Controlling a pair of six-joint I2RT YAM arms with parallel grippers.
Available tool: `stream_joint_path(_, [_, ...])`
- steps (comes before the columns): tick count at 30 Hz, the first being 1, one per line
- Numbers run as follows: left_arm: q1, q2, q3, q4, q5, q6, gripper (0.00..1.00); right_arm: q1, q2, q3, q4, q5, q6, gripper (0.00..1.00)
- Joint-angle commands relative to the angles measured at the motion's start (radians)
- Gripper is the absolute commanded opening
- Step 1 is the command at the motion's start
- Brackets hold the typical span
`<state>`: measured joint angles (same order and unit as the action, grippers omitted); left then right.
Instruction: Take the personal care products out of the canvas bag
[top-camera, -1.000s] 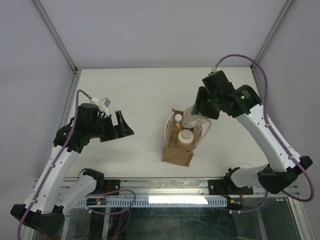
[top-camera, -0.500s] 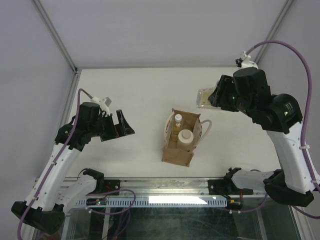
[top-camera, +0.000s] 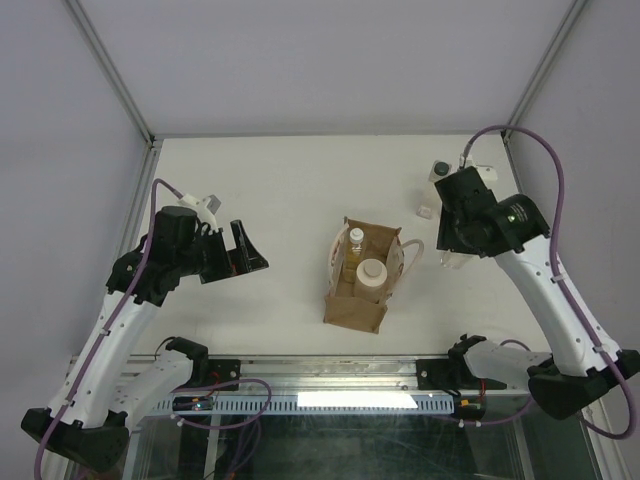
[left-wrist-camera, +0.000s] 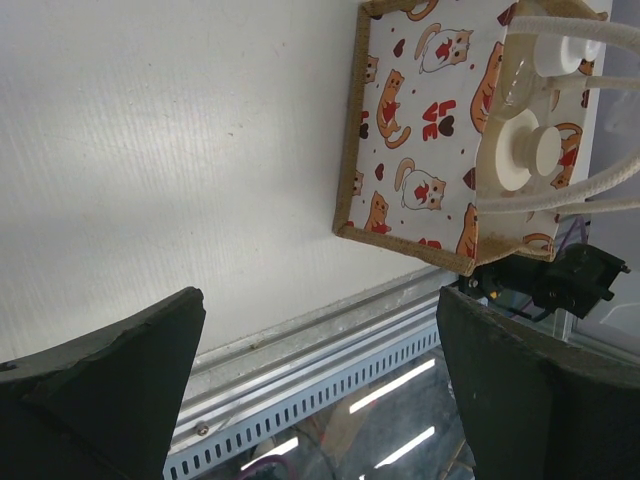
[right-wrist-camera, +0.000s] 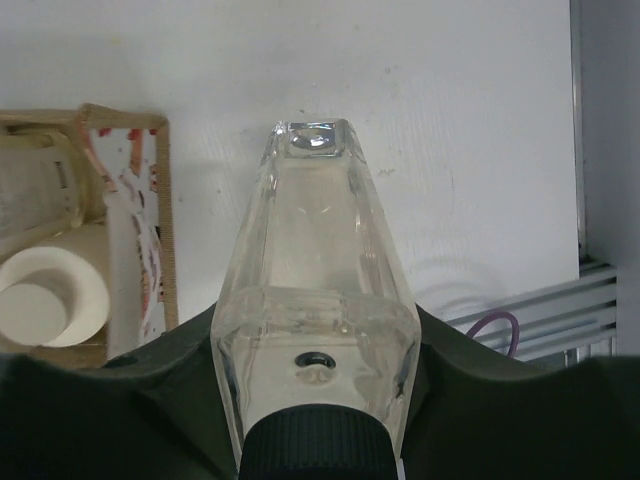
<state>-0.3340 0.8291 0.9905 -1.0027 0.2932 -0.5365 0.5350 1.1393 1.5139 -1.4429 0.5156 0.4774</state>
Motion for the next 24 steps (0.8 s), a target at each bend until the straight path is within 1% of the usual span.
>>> stream_joint_path(1, [-0.003, -0.022, 0.037, 0.013, 0.004, -0.016, 0.99, -0.134, -0.043, -0.077, 0.244, -0.070, -0.069, 0.00])
stream_joint_path(7, [-0.002, -0.031, 0.039, -0.002, -0.006, -0.016, 0.99, -0.411, 0.040, -0.135, 0.408, -0.256, -0.217, 0.00])
stream_joint_path(12, [-0.001, -0.037, 0.038, -0.007, -0.018, -0.016, 0.99, -0.559, 0.133, -0.124, 0.531, -0.400, -0.309, 0.00])
stream_joint_path(15, [-0.002, -0.035, 0.036, -0.006, -0.024, -0.013, 0.99, -0.627, 0.194, -0.104, 0.571, -0.412, -0.331, 0.00])
stream_joint_path(18, [-0.002, -0.028, 0.035, -0.007, -0.028, -0.012, 0.99, -0.688, 0.269, -0.066, 0.589, -0.466, -0.333, 0.00])
stream_joint_path(24, [-0.003, -0.005, 0.037, 0.006, -0.034, -0.004, 0.99, -0.698, 0.409, 0.040, 0.593, -0.456, -0.372, 0.00])
